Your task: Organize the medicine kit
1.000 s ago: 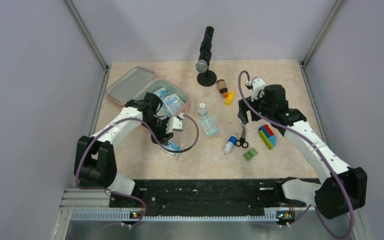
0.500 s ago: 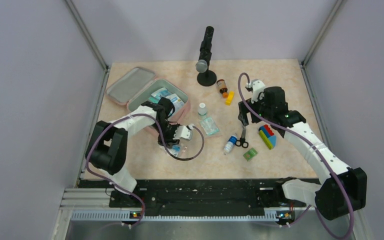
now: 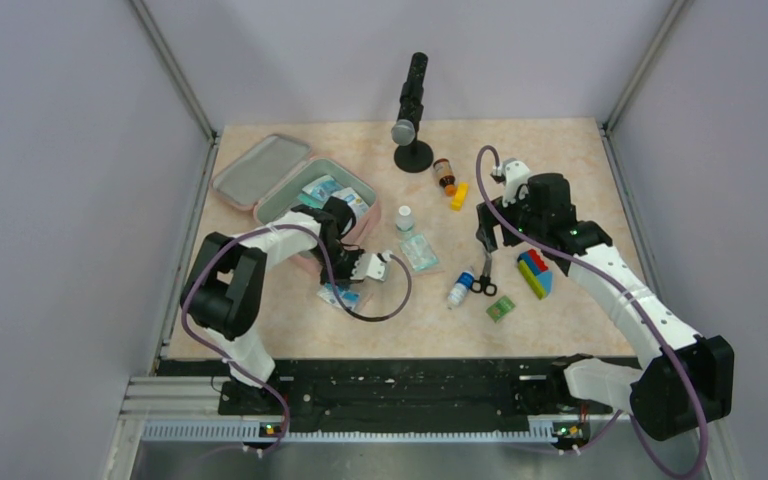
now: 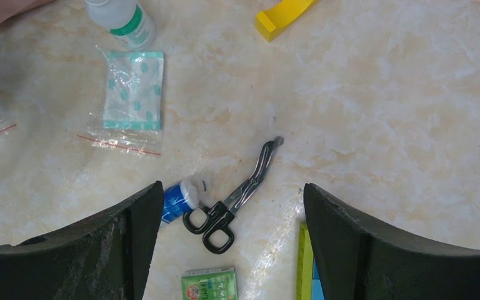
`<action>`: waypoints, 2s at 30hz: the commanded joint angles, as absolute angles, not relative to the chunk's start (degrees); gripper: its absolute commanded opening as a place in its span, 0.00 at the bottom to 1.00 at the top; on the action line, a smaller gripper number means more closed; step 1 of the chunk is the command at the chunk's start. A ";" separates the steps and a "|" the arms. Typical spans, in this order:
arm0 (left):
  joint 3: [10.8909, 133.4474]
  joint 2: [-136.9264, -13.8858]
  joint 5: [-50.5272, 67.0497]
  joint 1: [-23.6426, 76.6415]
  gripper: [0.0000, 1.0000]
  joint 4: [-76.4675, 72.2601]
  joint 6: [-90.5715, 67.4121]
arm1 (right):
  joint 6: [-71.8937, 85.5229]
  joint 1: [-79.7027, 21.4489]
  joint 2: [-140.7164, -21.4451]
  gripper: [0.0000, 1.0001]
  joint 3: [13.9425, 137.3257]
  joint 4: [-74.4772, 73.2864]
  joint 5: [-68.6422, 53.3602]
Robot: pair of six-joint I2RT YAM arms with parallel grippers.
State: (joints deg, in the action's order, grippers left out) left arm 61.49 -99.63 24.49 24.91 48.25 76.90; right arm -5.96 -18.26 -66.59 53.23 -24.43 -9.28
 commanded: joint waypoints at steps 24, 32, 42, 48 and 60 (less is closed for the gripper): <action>66.65 -98.75 29.42 25.26 0.44 40.98 64.42 | -5.97 -18.59 -64.94 0.81 52.63 -21.95 -9.70; 72.79 -109.16 27.44 25.97 0.39 46.73 64.96 | -6.24 -18.60 -63.73 0.81 51.61 -21.67 -9.37; 72.23 -100.82 34.07 25.93 0.00 49.80 64.65 | -6.83 -18.58 -63.39 0.81 50.98 -21.80 -8.64; 75.36 -92.71 38.86 25.93 0.00 47.24 57.45 | -6.69 -18.63 -64.04 0.81 50.35 -20.80 -8.96; 83.38 -91.78 10.41 16.04 0.00 36.95 28.35 | -6.76 -18.62 -64.87 0.81 50.70 -20.47 -8.93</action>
State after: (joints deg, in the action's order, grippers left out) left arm 79.20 -89.84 21.67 21.80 39.48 39.81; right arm -6.42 -18.26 -65.21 50.24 -22.31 -9.06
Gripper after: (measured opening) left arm 0.010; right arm 0.812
